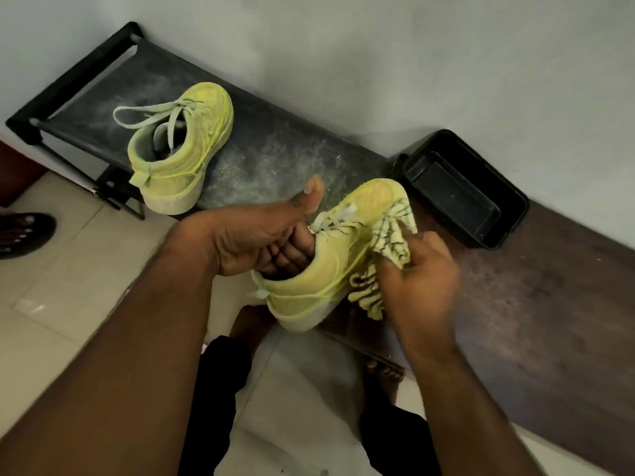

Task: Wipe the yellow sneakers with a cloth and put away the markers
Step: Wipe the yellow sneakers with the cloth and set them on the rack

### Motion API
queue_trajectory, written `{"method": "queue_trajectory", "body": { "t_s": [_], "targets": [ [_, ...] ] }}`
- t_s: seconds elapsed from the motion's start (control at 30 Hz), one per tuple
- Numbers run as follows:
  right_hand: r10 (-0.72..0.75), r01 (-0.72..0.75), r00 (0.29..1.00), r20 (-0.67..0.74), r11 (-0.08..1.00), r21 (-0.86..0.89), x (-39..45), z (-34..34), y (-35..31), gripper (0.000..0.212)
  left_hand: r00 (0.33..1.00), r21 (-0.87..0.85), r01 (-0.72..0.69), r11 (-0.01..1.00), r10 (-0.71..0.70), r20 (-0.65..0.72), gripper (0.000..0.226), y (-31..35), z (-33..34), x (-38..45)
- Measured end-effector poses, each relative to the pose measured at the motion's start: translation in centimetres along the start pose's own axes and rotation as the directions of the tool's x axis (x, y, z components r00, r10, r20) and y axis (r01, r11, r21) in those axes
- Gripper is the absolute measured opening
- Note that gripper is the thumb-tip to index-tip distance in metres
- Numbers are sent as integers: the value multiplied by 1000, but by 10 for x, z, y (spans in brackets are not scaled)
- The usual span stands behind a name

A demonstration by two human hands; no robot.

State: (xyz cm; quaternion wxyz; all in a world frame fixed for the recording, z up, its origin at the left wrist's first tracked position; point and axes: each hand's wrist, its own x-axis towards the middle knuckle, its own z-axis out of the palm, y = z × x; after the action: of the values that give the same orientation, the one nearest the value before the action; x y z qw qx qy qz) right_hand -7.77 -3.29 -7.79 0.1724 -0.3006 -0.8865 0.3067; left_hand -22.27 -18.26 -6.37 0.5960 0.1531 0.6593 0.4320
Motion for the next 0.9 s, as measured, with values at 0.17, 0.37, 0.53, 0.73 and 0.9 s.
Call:
{"method": "queue_trajectory", "body": {
  "t_s": [0.17, 0.37, 0.53, 0.73, 0.9],
  "targets": [
    [-270, 284, 949, 163, 957, -65, -22, 4, -8, 51, 995, 54, -48, 997, 52, -83, 130, 2, -5, -5],
    [-330, 329, 944, 23, 928, -173, 1, -18, 11, 58, 868, 267, -101, 958, 216, -448, 89, 15, -15, -8],
    [-599, 610, 778, 190, 792, -1, -12, -5, -7, 35, 837, 375, -117, 920, 295, -460, 66, 11, -13, -10],
    [-289, 308, 948, 130, 938, -161, -6, -5, -3, 49, 824, 438, -158, 885, 363, -435, 68, 8, -7, -3],
    [-381, 420, 900, 213, 889, -185, -16, 7, -15, 41, 845, 371, -143, 918, 309, -438, 67, 7, -10, -2]
  ]
}}
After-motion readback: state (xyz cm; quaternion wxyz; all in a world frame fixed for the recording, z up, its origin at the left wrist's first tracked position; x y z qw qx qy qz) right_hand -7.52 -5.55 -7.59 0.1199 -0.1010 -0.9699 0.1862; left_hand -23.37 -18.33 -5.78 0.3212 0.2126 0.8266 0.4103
